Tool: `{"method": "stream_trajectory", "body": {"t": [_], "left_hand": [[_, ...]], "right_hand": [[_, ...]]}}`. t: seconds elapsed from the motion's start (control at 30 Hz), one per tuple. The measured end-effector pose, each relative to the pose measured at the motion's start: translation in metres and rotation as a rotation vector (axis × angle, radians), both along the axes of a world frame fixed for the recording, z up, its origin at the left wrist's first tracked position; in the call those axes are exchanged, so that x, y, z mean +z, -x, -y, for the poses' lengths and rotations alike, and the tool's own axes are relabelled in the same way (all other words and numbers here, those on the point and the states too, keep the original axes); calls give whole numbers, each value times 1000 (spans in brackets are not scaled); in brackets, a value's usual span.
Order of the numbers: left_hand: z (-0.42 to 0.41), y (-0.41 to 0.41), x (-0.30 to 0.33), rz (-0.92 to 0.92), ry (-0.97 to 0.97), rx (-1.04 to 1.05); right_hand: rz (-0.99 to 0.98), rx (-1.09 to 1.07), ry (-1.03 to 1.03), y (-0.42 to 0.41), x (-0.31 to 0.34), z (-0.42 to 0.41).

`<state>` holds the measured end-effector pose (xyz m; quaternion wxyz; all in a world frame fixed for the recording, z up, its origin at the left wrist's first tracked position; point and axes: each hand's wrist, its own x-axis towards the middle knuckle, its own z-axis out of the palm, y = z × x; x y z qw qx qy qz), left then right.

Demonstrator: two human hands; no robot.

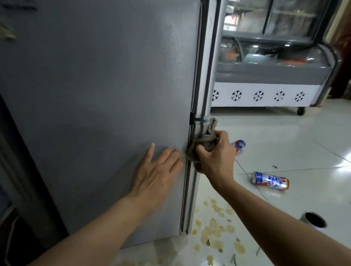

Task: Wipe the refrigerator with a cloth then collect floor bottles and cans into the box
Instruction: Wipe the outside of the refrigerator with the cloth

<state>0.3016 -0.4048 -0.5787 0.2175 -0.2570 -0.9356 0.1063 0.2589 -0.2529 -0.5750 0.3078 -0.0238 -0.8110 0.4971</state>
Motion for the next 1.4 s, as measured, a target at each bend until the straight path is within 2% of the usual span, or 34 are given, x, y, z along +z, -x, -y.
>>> {"method": "stream_trajectory", "body": {"t": [0.07, 0.13, 0.27, 0.4, 0.57, 0.9, 1.2, 1.4], "left_hand": [[-2, -1, 18, -43, -60, -8], [-3, -1, 39, -22, -42, 14], [-4, 3, 67, -100, -37, 22], [-7, 1, 89, -168, -123, -16], [-8, 2, 111, -190, -139, -30], [-6, 7, 167, -313, -144, -5], [-16, 19, 228, -388, -299, 31], [-25, 42, 238, -365, -353, 101]], "right_hand": [[-45, -28, -6, 2, 16, 0], [-65, -28, -7, 3, 28, 1], [-85, -19, -23, 1, 38, 0], [-100, -16, -23, 6, 55, -4], [-124, -9, -71, 8, 75, -5], [-302, -67, -114, 17, 140, -3], [-487, -81, -91, 27, 211, -1], [-578, -118, -277, 31, 223, -4]]}}
